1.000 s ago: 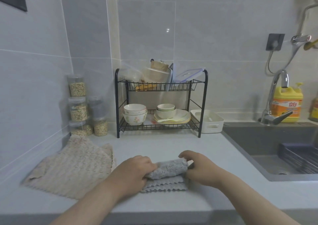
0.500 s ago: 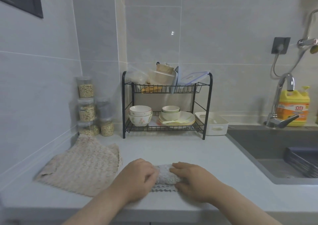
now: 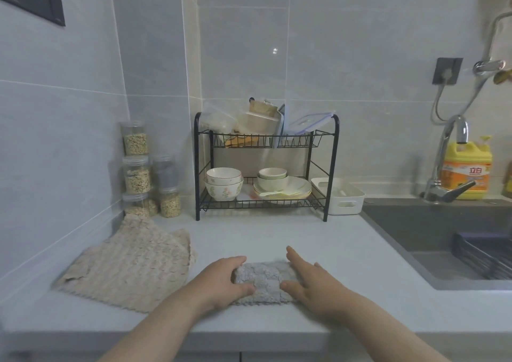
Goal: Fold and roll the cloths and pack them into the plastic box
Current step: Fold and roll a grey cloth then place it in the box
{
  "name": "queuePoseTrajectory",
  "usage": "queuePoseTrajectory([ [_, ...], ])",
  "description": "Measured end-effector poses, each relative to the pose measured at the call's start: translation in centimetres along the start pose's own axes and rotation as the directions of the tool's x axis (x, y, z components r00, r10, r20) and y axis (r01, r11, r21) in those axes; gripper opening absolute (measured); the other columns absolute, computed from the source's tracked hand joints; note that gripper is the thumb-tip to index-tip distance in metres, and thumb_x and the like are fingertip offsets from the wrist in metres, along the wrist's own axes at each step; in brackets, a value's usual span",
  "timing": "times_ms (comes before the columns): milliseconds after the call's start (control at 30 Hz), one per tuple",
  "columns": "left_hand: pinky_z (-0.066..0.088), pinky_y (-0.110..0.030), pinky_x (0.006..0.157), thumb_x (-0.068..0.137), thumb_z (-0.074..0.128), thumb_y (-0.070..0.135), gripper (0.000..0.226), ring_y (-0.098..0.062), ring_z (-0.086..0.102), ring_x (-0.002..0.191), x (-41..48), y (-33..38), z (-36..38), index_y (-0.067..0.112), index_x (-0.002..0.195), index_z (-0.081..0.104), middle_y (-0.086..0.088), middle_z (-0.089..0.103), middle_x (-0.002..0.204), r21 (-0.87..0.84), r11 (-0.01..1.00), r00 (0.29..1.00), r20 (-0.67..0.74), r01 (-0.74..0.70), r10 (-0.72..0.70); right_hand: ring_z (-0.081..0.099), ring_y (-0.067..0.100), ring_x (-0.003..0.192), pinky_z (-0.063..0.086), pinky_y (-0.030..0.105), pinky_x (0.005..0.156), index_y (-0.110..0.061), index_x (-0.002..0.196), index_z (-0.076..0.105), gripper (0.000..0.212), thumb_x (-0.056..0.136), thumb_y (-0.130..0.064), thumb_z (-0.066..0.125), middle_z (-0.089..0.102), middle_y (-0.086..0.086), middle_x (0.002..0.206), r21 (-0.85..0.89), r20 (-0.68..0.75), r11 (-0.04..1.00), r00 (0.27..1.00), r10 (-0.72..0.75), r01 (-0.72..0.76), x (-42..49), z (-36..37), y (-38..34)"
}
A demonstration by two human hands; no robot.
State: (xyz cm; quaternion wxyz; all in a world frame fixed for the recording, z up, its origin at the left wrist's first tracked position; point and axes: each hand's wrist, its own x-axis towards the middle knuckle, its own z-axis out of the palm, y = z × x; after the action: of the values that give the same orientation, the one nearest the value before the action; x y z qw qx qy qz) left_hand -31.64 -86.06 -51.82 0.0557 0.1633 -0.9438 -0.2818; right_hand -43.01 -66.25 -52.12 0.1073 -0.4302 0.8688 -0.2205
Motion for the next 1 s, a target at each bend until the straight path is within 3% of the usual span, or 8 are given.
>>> queuePoseTrajectory([
  [67,0.032,-0.018,0.101,0.083,0.067,0.042,0.068,-0.014,0.046,0.127,-0.1,0.5,-0.1,0.024,0.142,0.040,0.005,0.047,0.141,0.009,1.000,1.000,0.004,0.012,-0.012,0.025,0.021,0.143,0.011,0.032,0.120,-0.026,0.151,0.019,0.066,0.096,-0.050,0.045,0.034,-0.008,0.153,0.031,-0.007,0.998,0.999,0.053,-0.052,0.2,0.0,0.0],
  [133,0.045,-0.020,0.090,0.082,0.069,0.034,0.042,-0.012,0.059,0.104,0.0,0.6,0.1,0.028,0.120,0.056,0.010,0.061,0.117,-0.055,0.998,1.000,-0.023,-0.021,0.019,0.051,0.018,0.118,0.038,0.032,0.106,-0.032,0.123,0.049,0.040,0.088,-0.050,0.057,0.059,-0.008,0.125,0.119,-0.073,0.991,0.995,0.065,-0.056,0.3,0.0,0.2],
  [200,0.049,-0.019,0.074,0.078,0.073,0.023,0.028,-0.008,0.061,0.083,-0.3,0.7,0.5,0.031,0.100,0.058,0.009,0.064,0.096,-0.187,0.982,0.997,-0.073,-0.040,0.026,0.058,0.009,0.084,0.048,0.021,0.077,-0.032,0.097,0.050,0.025,0.082,-0.042,0.067,0.062,-0.010,0.092,0.244,-0.127,0.969,0.990,0.067,-0.034,-0.2,-0.2,-0.1],
  [300,0.051,-0.024,0.070,0.070,0.077,0.004,0.038,-0.011,0.060,0.073,-0.1,0.7,0.4,0.028,0.093,0.059,-0.003,0.065,0.094,-0.459,0.886,0.983,-0.181,-0.065,-0.022,0.054,0.009,0.065,0.043,0.015,0.054,-0.023,0.094,0.050,0.029,0.077,-0.017,0.073,0.057,-0.002,0.083,0.473,-0.233,0.881,0.968,0.088,0.034,-0.1,-0.7,-0.1],
  [467,0.049,-0.029,0.060,0.059,0.082,-0.001,0.055,-0.020,0.064,0.079,1.9,0.7,-1.0,0.018,0.107,0.062,-0.007,0.064,0.106,-0.841,0.532,0.952,-0.232,-0.094,-0.199,0.051,0.022,0.069,0.049,0.032,0.064,-0.015,0.094,0.057,0.028,0.080,0.007,0.067,0.050,0.007,0.087,0.806,-0.337,0.566,0.920,0.200,0.172,2.0,-2.2,0.2],
  [733,0.054,-0.029,0.062,0.074,0.064,-0.016,0.039,-0.014,0.068,0.071,11.0,0.1,-3.6,0.015,0.097,0.062,-0.001,0.070,0.088,-0.900,0.400,0.949,-0.262,-0.175,-0.175,0.061,0.022,0.073,0.052,0.039,0.069,-0.016,0.100,0.060,0.035,0.083,0.015,0.060,0.067,0.001,0.093,0.867,-0.337,0.426,0.934,0.120,0.258,11.8,-5.5,2.0],
  [933,0.058,-0.033,0.076,0.074,0.064,-0.013,0.035,-0.019,0.072,0.079,16.3,2.3,-6.6,0.007,0.103,0.063,-0.008,0.074,0.089,-0.973,0.230,0.969,-0.091,-0.037,-0.230,0.066,0.020,0.076,0.055,0.033,0.066,-0.012,0.101,0.061,0.035,0.084,0.018,0.055,0.073,0.001,0.086,0.919,-0.245,0.362,0.946,0.211,0.157,16.1,-9.6,2.4],
  [1000,0.058,-0.027,0.071,0.079,0.060,-0.010,0.020,-0.016,0.071,0.066,17.0,4.4,-8.4,0.001,0.095,0.064,-0.011,0.073,0.075,-0.984,0.175,0.981,0.006,0.041,-0.195,0.065,0.020,0.075,0.054,0.031,0.065,-0.010,0.101,0.061,0.034,0.084,0.019,0.054,0.072,0.003,0.089,0.937,-0.219,0.323,0.943,0.252,0.132,16.2,-12.2,1.7],
])
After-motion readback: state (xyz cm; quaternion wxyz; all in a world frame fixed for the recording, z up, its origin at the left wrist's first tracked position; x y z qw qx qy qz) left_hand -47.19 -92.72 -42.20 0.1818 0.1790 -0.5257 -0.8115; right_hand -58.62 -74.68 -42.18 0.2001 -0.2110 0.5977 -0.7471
